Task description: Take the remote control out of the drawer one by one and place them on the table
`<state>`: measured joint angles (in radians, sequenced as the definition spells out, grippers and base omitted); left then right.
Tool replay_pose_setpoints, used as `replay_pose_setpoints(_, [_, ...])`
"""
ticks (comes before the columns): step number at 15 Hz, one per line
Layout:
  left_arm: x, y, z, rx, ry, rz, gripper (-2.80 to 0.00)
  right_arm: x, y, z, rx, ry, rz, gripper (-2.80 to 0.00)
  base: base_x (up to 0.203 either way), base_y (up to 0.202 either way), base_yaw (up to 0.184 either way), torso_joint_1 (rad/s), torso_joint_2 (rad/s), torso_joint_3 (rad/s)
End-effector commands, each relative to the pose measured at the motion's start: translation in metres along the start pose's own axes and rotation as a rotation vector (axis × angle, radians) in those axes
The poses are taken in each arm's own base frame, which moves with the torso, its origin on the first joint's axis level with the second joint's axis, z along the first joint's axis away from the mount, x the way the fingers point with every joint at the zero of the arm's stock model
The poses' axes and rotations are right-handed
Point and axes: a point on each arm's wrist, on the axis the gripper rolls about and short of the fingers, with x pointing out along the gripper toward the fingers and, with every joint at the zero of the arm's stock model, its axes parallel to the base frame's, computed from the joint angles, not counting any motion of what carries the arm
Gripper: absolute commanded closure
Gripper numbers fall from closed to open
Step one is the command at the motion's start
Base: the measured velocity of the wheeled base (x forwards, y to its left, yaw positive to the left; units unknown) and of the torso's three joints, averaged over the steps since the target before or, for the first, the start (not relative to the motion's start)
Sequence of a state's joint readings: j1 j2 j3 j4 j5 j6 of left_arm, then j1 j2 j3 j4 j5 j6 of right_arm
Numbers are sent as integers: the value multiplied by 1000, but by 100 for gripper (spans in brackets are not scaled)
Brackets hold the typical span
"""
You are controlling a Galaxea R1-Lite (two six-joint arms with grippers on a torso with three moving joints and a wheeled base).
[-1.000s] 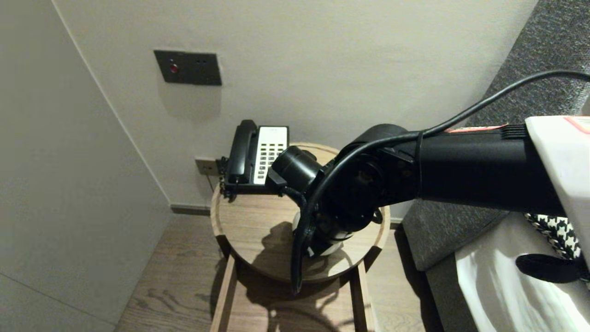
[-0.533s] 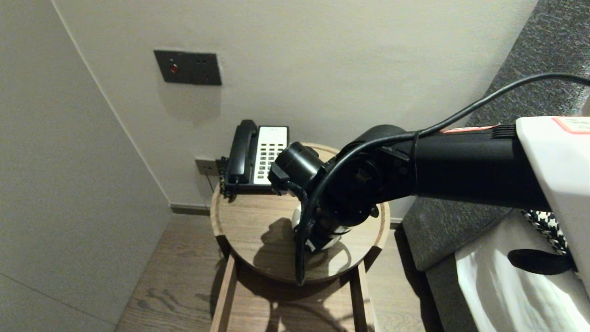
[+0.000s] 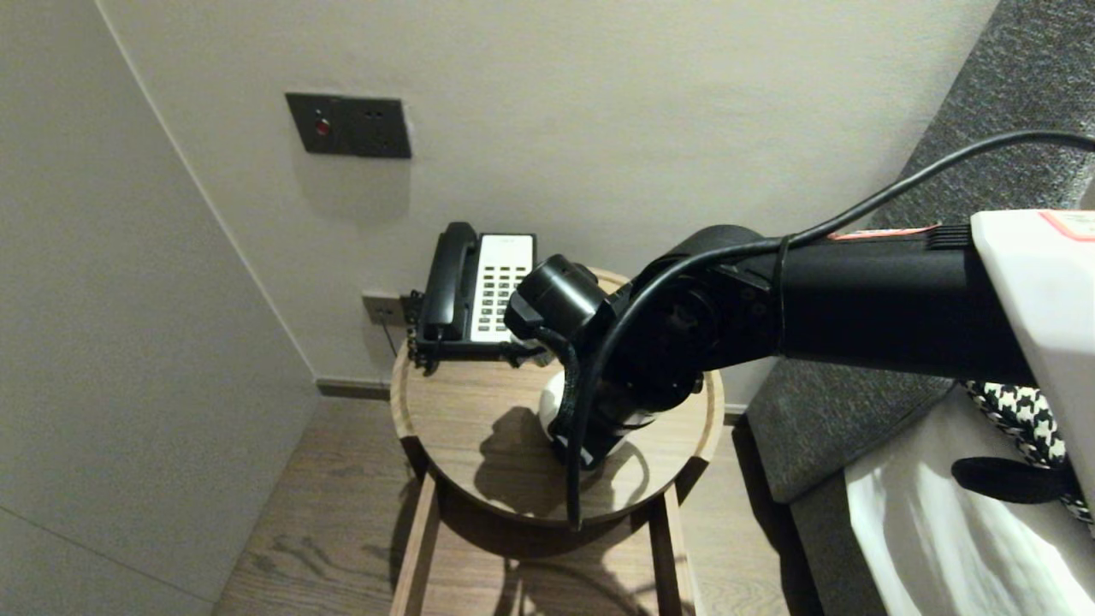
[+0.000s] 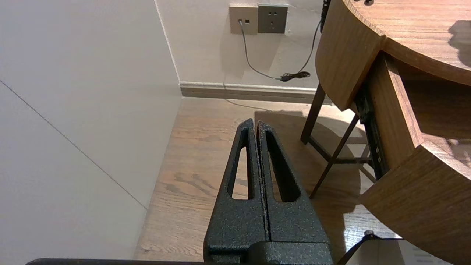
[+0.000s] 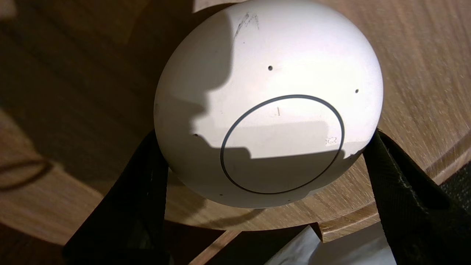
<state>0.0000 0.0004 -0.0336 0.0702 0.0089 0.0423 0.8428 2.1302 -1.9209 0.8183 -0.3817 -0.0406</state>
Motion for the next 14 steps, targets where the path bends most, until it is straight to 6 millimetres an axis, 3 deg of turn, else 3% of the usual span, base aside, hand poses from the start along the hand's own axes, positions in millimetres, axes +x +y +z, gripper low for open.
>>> replay_pose_setpoints(1, [0, 0, 0, 0, 0, -1, 0, -5, -2, -3, -38, 13, 35, 0, 0, 0, 0, 0, 0, 0])
replay_pose_setpoints(5, [0, 0, 0, -1, 0, 0, 0, -14, -5, -8, -111, 43, 81, 0, 0, 0, 0, 0, 0, 0])
replay_pose_setpoints(14, [0, 0, 0, 0, 0, -1, 0, 14, 2, -12, -203, 127, 87, 0, 0, 0, 0, 0, 0, 0])
